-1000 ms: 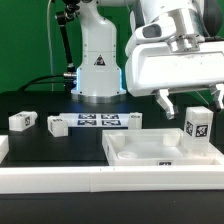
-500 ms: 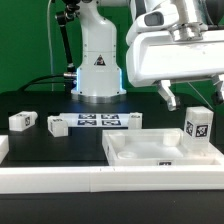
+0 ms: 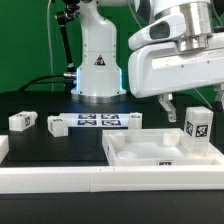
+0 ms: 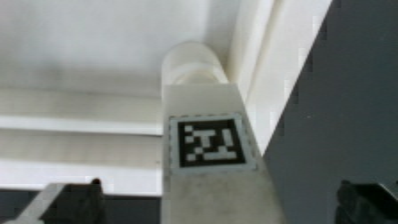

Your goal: Assemble square table

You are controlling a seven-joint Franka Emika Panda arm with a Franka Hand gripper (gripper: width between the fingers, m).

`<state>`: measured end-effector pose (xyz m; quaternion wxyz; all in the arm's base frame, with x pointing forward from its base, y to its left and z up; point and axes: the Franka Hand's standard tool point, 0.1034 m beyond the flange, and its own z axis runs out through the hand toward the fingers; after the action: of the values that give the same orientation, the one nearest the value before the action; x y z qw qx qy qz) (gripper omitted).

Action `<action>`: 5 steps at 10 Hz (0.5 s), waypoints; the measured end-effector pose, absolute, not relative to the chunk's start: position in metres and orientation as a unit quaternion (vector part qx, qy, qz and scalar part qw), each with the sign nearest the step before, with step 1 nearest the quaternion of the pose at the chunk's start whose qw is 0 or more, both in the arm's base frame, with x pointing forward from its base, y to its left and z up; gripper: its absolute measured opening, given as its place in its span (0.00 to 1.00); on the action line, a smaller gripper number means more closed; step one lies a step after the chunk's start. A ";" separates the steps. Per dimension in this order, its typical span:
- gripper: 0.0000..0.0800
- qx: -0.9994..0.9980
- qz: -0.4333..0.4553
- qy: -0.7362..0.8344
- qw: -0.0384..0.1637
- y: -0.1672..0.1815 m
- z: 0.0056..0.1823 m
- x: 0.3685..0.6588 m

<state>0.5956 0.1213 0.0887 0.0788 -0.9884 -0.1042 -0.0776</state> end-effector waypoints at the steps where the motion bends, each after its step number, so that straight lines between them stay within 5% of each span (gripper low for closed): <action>1: 0.81 -0.990 -0.046 -0.103 0.086 0.125 0.090 0.598; 5: 0.81 -0.988 0.042 -0.107 0.102 0.123 0.090 0.606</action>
Offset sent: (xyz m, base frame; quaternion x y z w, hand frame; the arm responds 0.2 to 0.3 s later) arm 0.0121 -0.0092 -0.0014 0.0014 -0.1945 -0.0105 0.9808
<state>0.6061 0.1235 0.0904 0.1024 -0.9881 -0.1068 0.0419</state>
